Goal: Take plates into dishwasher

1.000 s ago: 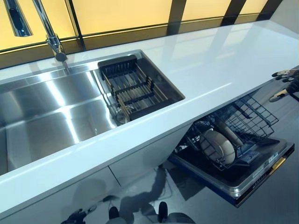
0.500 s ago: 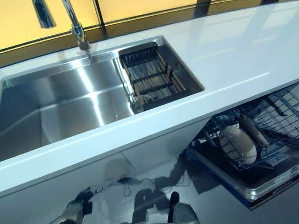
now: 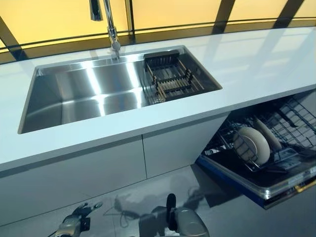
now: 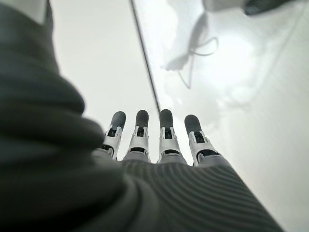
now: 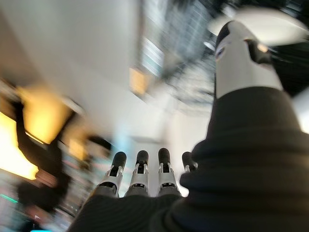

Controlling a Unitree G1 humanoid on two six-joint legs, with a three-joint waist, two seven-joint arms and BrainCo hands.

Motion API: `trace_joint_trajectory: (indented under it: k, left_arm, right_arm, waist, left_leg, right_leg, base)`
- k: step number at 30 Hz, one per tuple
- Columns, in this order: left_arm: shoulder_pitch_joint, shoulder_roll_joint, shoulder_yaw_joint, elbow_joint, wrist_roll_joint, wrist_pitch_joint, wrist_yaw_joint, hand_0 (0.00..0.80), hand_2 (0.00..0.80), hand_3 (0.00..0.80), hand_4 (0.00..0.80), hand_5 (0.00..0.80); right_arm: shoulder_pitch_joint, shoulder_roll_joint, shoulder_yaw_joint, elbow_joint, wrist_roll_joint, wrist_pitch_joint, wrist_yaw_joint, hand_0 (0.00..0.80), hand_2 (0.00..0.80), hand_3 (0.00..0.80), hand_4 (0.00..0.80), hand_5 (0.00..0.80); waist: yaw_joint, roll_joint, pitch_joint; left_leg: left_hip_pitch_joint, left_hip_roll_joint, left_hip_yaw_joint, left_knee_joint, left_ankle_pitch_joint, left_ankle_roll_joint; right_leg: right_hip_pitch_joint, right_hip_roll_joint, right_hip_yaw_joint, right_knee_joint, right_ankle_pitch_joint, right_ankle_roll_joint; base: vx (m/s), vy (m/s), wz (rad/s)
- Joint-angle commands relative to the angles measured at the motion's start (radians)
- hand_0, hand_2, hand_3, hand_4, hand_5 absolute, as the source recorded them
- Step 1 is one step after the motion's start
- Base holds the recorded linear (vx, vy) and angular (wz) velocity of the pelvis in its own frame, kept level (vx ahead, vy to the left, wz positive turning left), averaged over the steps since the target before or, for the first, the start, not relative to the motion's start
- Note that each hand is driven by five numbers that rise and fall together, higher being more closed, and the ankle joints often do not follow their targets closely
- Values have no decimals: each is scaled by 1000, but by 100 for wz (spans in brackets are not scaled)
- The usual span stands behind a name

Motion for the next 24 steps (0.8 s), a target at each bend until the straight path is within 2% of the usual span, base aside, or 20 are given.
trace_joint_trajectory:
  k: [1, 4, 6, 9, 12, 13, 15, 16, 17, 18, 20, 24]
  left_arm:
    - [4, 45, 14, 21, 44, 2, -22, 0, 0, 0, 0, 0]
    - [26, 58, 41, 54, 42, 0, -33, 0, 0, 0, 0, 0]
    - [29, 67, 56, 75, 54, 1, -31, 0, 0, 0, 0, 0]
    - [7, 74, 61, 70, 58, 2, -16, 0, 0, 0, 0, 0]
    - [-37, 88, 53, 40, 44, 10, -6, 0, 0, 0, 0, 0]
    - [-54, 99, 53, 23, 40, 15, -8, 0, 0, 0, 0, 0]
    - [-80, 99, 44, -19, 17, 28, 9, 0, 0, 0, 0, 0]
    - [-89, 92, 38, -25, -4, 30, 18, 0, 0, 0, 0, 0]
    - [-103, 81, 30, -23, -15, 26, 16, 0, 0, 0, 0, 0]
    - [-119, 68, 25, -22, -1, 16, 1, 0, 0, 0, 0, 0]
    - [-143, 37, 3, -5, 20, -4, -4, 0, 0, 0, 0, 0]
    - [-144, 4, -23, 24, 28, -10, 5, 0, 0, 0, 0, 0]
  right_arm:
    - [63, 90, -94, 94, -39, -28, -165, 0, 0, 0, 0, 0]
    - [80, 154, -93, 182, -59, -32, -232, 0, 0, 0, 0, 0]
    - [50, 232, -55, 252, -5, -33, -286, 0, 0, 0, 0, 0]
    - [1, 321, -7, 287, 60, -52, -334, 0, 0, 0, 0, 0]
    - [-28, 419, 12, 247, 175, -42, -362, 0, 0, 0, 0, 0]
    - [-29, 451, 17, 230, 207, -33, -383, 0, 0, 0, 0, 0]
    - [-12, 508, 2, 205, 288, -14, -425, 0, 0, 0, 0, 0]
    - [0, 528, -4, 201, 305, -8, -430, 0, 0, 0, 0, 0]
    - [13, 553, -11, 206, 334, -16, -427, 0, 0, 0, 0, 0]
    - [17, 576, -17, 209, 388, -14, -426, 0, 0, 0, 0, 0]
    - [1, 593, -15, 209, 401, -8, -417, 0, 0, 0, 0, 0]
    - [-28, 615, -22, 229, 500, 46, -465, 0, 0, 0, 0, 0]
  waist:
    - [76, -30, -69]
    - [120, -26, -93]
    - [160, -36, -109]
    - [185, -55, -102]
    - [182, -71, -75]
    - [176, -73, -58]
    - [168, -73, -37]
    - [163, -68, -34]
    - [157, -61, -31]
    - [155, -58, -25]
    - [151, -54, -19]
    - [146, -32, -12]
  left_leg:
    - [-35, -13, -23, -1, 34, 4]
    - [-70, 9, -11, 1, 57, 0]
    - [-92, 21, -2, 16, 59, -4]
    - [-107, 48, 1, 67, 29, -7]
    - [-145, 105, -46, 171, -15, -22]
    - [-165, 131, -66, 208, -27, -25]
    - [-202, 180, -87, 253, -25, -32]
    - [-206, 187, -102, 247, -13, -39]
    - [-203, 191, -111, 220, 12, -47]
    - [-199, 192, -113, 194, 39, -58]
    - [-197, 191, -108, 140, 82, -71]
    - [-181, 190, -106, 36, 152, -96]
  right_leg:
    - [144, -97, 87, -20, -32, -18]
    - [229, -135, 79, -58, -46, -10]
    - [279, -171, 50, -111, -48, 5]
    - [261, -226, 35, -131, -11, 26]
    - [199, -250, 88, -152, 4, 37]
    - [167, -242, 119, -115, 6, 38]
    - [155, -191, 139, -71, -87, 33]
    - [162, -172, 143, -63, -114, 30]
    - [165, -151, 145, -53, -141, 29]
    - [170, -141, 140, -60, -148, 27]
    - [180, -126, 123, -88, -151, 28]
    - [184, -101, 92, -99, -177, 20]
  base:
    - [-333, -218, -41]
    - [-286, -205, -58]
    - [-291, -293, -101]
    - [-211, -370, -99]
    - [-167, -505, -51]
    - [-163, -483, -11]
    - [-137, -413, 4]
    - [-96, -311, 12]
    - [-120, -265, 18]
    - [-143, -247, 29]
    - [-144, -232, 26]
    - [-89, -175, 19]
